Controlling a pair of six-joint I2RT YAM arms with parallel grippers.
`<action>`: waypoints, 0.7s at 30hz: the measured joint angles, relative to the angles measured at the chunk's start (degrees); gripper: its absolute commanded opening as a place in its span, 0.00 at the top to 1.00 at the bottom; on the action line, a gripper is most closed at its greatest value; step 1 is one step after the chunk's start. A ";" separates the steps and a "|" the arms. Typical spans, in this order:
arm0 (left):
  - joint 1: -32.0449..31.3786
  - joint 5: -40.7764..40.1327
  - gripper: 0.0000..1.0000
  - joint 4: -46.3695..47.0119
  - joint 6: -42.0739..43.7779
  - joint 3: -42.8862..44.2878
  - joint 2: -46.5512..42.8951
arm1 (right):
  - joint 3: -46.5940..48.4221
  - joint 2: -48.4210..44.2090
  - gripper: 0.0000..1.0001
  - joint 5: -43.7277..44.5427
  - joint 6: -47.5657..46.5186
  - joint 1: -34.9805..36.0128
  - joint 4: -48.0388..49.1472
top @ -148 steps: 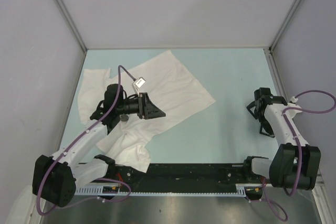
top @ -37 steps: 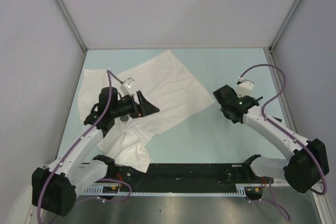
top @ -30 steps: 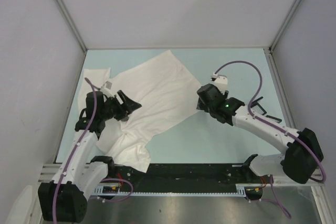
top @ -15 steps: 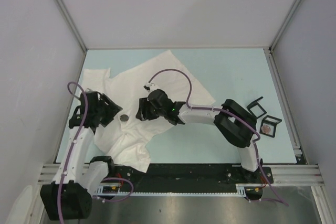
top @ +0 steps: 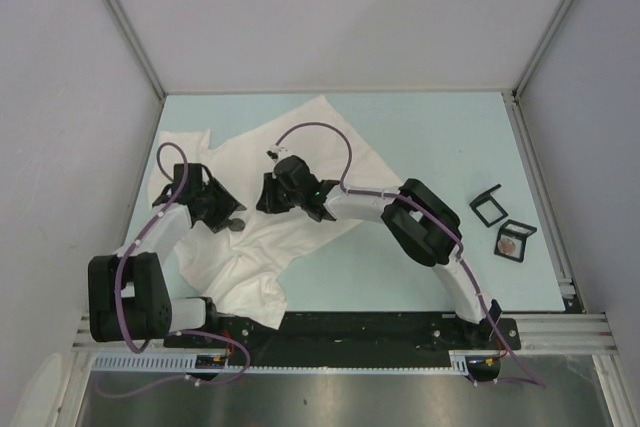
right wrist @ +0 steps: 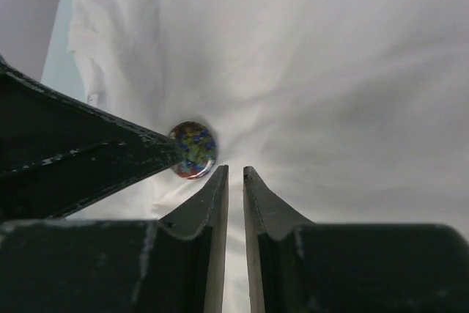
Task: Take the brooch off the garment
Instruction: Adjust the clothes at the center of the board.
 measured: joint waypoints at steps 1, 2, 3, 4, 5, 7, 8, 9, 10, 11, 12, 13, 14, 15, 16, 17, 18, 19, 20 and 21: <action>-0.09 -0.22 0.42 0.33 -0.07 0.00 0.61 | -0.35 0.00 0.85 0.26 0.09 -0.46 0.00; -0.24 -0.63 0.42 0.72 -0.35 0.00 1.38 | -0.87 0.00 0.86 0.48 0.28 -1.03 0.02; -0.42 -1.14 0.42 1.16 -0.55 0.00 2.23 | -1.68 0.00 0.86 0.63 0.72 -1.64 -0.07; -0.61 -1.70 0.41 1.38 -0.87 0.00 3.02 | -2.64 0.00 0.86 0.90 1.11 -2.38 -0.31; -0.83 -2.14 0.40 1.53 -1.14 0.00 3.74 | -3.74 0.00 0.86 1.27 1.40 -3.06 -0.57; -1.38 -3.23 0.38 1.81 -1.40 0.00 4.83 | -5.99 0.00 0.87 1.53 2.58 -4.11 -0.63; -1.64 -3.61 0.36 1.92 -1.44 0.00 5.09 | -6.25 0.00 0.87 1.46 2.71 -4.48 -0.39; -1.97 -4.17 0.34 2.05 -1.49 0.00 5.31 | -6.47 -0.17 0.88 2.08 2.73 -4.66 -0.26; -2.54 -4.90 0.31 2.05 -1.49 0.02 5.44 | -6.95 -0.33 0.87 2.56 3.13 -4.72 0.07; -3.26 -5.79 0.30 2.03 -1.46 0.04 5.46 | -7.61 -0.61 0.87 3.19 3.52 -4.72 0.63; -4.13 -6.67 0.28 1.86 -1.44 0.24 5.55 | -8.50 -1.01 0.87 4.15 3.89 -4.83 1.31; -4.81 -7.28 0.27 1.62 -1.42 0.52 5.62 | -9.68 -1.62 0.87 5.01 4.42 -4.74 1.90; -5.70 -8.59 0.26 1.16 -1.36 1.05 5.81 | -10.75 -2.34 0.87 5.70 5.07 -4.76 2.08; -6.49 -9.86 0.26 0.52 -1.31 1.70 6.08 | -11.85 -3.06 0.87 6.43 5.53 -4.94 2.10; -7.10 -11.02 0.26 0.09 -1.27 2.34 6.36 | -13.44 -4.09 0.86 7.13 6.19 -5.27 2.23; -7.63 -11.96 0.26 -0.31 -1.29 2.82 6.58 | -14.91 -5.11 0.86 7.80 6.78 -5.75 2.27; -8.04 -12.87 0.26 -0.66 -1.27 3.19 6.69 | -16.44 -6.16 0.86 8.33 7.41 -6.43 2.36; -8.35 -13.51 0.26 -0.79 -1.27 3.32 6.73 | -17.42 -6.82 0.85 8.55 7.76 -7.08 2.45; -8.63 -14.19 0.26 -0.94 -1.27 3.34 6.75 | -18.34 -7.48 0.84 8.41 7.91 -7.91 2.49; -8.81 -14.64 0.25 -1.11 -1.27 3.34 6.80 | -18.91 -7.91 0.83 8.00 7.96 -8.81 2.51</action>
